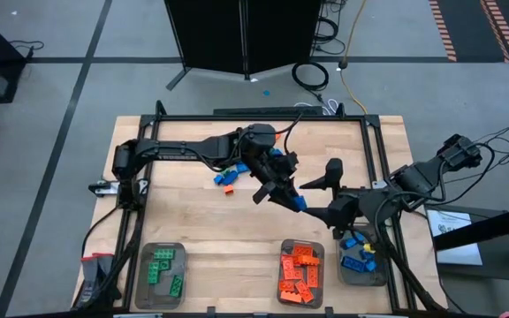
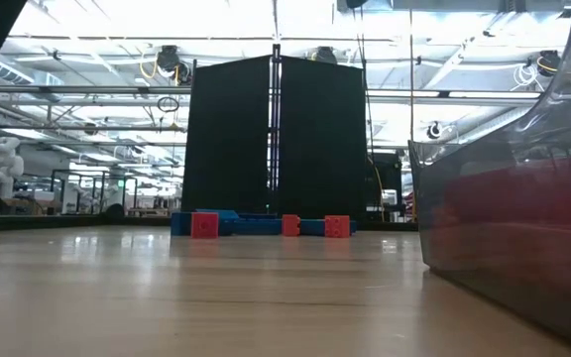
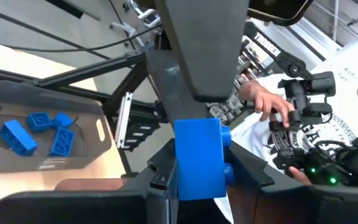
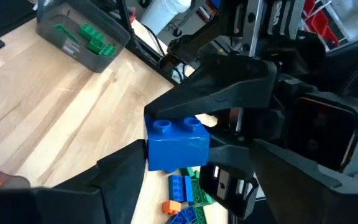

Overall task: Sort blocks
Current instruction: Put the blue game piece into the right black bin

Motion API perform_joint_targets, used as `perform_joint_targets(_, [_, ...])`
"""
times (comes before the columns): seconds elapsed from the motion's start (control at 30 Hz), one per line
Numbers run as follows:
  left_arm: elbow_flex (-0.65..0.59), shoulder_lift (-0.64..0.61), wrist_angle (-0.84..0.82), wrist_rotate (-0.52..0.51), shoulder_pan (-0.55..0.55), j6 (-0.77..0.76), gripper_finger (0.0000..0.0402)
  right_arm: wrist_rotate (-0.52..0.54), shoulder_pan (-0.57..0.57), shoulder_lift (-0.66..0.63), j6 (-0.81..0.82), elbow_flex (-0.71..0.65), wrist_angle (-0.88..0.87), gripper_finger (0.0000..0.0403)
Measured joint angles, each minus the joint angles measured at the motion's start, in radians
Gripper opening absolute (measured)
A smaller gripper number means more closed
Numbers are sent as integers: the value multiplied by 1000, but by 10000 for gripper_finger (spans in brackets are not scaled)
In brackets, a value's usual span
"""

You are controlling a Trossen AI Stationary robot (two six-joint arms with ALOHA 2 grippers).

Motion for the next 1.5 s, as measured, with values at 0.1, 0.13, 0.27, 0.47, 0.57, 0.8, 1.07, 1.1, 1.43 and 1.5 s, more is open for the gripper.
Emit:
perform_joint_targets(0.1, [0, 0, 2, 1, 0, 0, 86, -1, -6, 0, -15, 0, 6, 291])
perform_joint_targets(0.13, [0, 0, 1, 1, 0, 0, 86, -11, -9, 3, -23, 0, 6, 291])
perform_joint_targets(0.27, [0, 0, 2, 1, 2, 9, 86, -60, -27, 24, -29, 0, 5, 281])
perform_joint_targets(0.47, [0, 0, -2, 1, 2, 12, 86, -96, -42, 63, -50, -1, 6, 259])
perform_joint_targets(0.57, [0, 0, -20, -1, 2, 45, 86, -97, -41, 75, -63, -1, 4, 242])
perform_joint_targets(0.8, [0, 1, -51, -4, 2, 55, 86, -97, -41, 76, -63, -1, 3, 211])
perform_joint_targets(1.07, [0, 0, -55, -21, 1, 65, 86, -94, -41, 75, -45, -1, 4, 136])
perform_joint_targets(1.1, [0, 1, -56, -22, 1, 65, 86, -94, -41, 75, -44, -1, 4, 124])
perform_joint_targets(1.43, [0, 0, -86, -61, 2, 63, 115, -65, -41, 75, 29, -1, -33, 121])
perform_joint_targets(1.5, [0, 0, -134, -61, 5, 76, 138, -40, -39, 75, 61, -1, -62, 121])
